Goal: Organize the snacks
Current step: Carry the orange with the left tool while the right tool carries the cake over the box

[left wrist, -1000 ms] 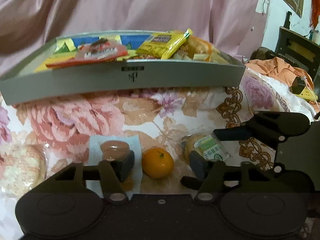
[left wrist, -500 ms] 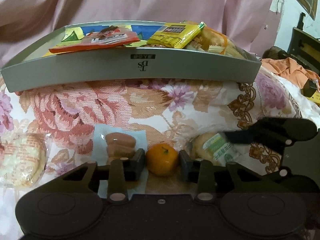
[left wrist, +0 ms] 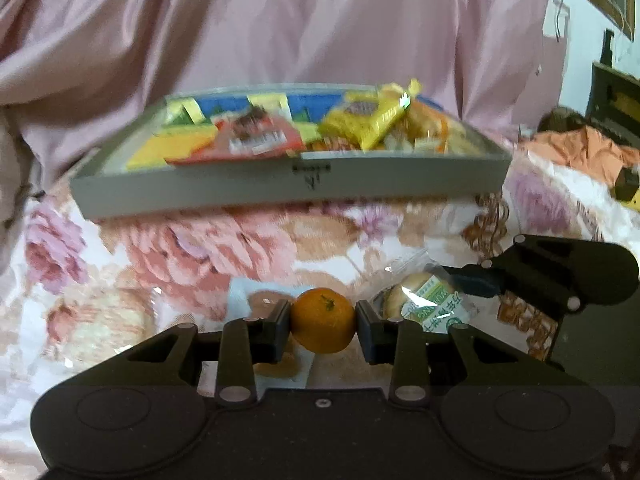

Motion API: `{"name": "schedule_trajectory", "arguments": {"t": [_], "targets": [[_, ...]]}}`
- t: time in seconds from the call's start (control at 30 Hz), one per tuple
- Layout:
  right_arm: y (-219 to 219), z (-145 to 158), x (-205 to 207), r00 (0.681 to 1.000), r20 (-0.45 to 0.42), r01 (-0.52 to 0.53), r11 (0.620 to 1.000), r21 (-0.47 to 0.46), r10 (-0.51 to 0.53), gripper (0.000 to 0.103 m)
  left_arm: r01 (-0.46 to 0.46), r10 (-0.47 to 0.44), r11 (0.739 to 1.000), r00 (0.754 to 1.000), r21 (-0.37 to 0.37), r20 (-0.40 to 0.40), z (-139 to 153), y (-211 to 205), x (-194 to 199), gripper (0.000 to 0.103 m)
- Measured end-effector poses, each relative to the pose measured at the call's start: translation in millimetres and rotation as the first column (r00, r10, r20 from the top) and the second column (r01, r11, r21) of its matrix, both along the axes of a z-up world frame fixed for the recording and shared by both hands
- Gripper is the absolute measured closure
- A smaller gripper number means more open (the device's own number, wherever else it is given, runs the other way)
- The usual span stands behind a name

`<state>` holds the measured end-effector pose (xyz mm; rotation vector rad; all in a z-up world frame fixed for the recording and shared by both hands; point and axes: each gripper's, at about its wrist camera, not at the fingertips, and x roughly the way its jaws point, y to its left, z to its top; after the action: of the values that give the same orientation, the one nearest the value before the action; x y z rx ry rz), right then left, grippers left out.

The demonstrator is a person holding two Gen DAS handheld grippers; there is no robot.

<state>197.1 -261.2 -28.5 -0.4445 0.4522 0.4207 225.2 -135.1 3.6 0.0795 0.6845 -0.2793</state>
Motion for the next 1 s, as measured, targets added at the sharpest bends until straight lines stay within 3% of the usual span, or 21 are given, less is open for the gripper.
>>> {"name": "schedule_trajectory", "arguments": {"t": [0.47, 0.73, 1.0], "targets": [[-10.8, 33.5, -22.6, 0.959, 0.27, 0.056, 0.993, 0.103, -0.082, 0.05, -0.061, 0.068, 0.997, 0.979, -0.04, 0.191, 55.4, 1.0, -11.7, 0.066], [-18.0, 43.6, -4.0, 0.936, 0.311, 0.114, 0.978, 0.177, -0.166, 0.05, -0.123, 0.139, 0.989, 0.959, -0.079, 0.247, 75.4, -4.1, 18.9, 0.066], [-24.9, 55.6, 29.5, 0.895, 0.344, 0.179, 0.936, 0.303, -0.283, 0.05, -0.178, 0.198, 0.979, 0.943, -0.099, 0.267, 83.0, -4.8, 56.7, 0.066]]}}
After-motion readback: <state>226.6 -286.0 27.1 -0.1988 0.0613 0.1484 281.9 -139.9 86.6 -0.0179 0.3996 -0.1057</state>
